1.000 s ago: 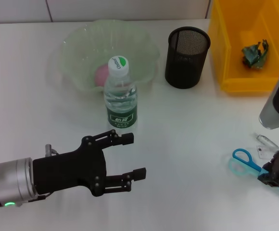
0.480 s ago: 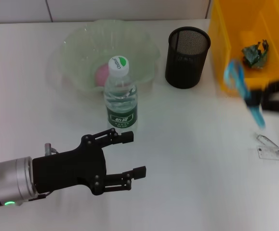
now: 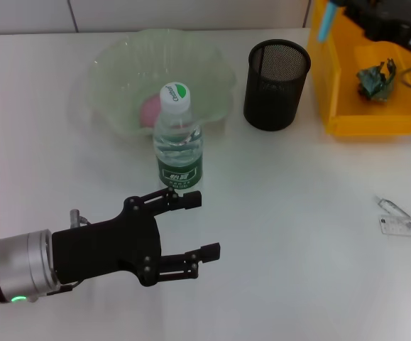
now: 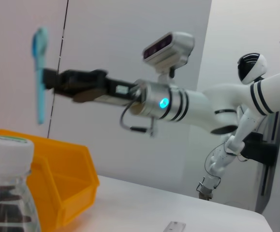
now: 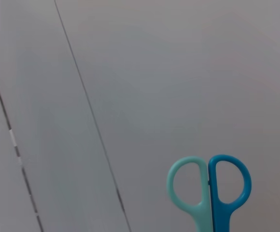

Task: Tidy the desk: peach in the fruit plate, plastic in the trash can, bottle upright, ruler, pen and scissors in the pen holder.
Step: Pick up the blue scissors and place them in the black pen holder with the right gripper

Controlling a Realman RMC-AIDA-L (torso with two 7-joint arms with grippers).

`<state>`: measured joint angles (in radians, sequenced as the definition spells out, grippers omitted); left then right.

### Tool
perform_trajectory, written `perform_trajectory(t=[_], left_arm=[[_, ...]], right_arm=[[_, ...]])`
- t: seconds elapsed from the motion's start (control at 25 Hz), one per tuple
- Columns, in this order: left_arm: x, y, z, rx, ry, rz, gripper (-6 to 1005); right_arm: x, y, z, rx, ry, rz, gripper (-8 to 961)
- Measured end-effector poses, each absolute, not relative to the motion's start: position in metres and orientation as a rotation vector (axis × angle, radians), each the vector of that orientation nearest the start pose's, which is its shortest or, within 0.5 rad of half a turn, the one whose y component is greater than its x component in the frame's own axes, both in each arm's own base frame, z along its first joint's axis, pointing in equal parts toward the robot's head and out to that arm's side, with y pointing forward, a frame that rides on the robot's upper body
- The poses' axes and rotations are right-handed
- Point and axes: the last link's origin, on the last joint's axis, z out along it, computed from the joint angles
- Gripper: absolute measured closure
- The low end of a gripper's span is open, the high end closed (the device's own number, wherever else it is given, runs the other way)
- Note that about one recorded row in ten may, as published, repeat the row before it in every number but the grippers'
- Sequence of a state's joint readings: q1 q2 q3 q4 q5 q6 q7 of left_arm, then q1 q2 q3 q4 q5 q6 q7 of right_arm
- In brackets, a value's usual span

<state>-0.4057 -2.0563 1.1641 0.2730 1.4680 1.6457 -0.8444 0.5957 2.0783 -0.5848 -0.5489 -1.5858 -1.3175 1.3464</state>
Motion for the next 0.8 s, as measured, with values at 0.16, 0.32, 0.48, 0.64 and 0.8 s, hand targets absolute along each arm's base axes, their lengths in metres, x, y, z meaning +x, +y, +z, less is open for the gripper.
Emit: perform_trajectory(t=[0.16,0.32,0.48,0.64,0.8], left_arm=[[-0.268,0.245,-0.059,-2.757,-0.369,-1.079,172],[-0.268,0.245,-0.059,-2.757,-0.367,-1.079,172],[-0.268,0.245,-0.060,-2.757,-0.365,-1.080,172],[-0.268,0.246,-0.059,-2.757,-0.358,-1.079,172],[-0.267,0.246,-0.059,-2.755,-0.351,-1.078,172]], right_arm=[[0.233,0.406,0.004,-2.179,0.699,1.032,619],[0.226,0.413,-0.017,-2.179,0.691,0.977,603],[0.228,0.415,-0.021,-2.163,0.712,0.955,587],[0.230,0.412,-0.023,-2.160,0.724,0.958,572],[0.235,0.408,-0.023,-2.161,0.734,0.961,514]])
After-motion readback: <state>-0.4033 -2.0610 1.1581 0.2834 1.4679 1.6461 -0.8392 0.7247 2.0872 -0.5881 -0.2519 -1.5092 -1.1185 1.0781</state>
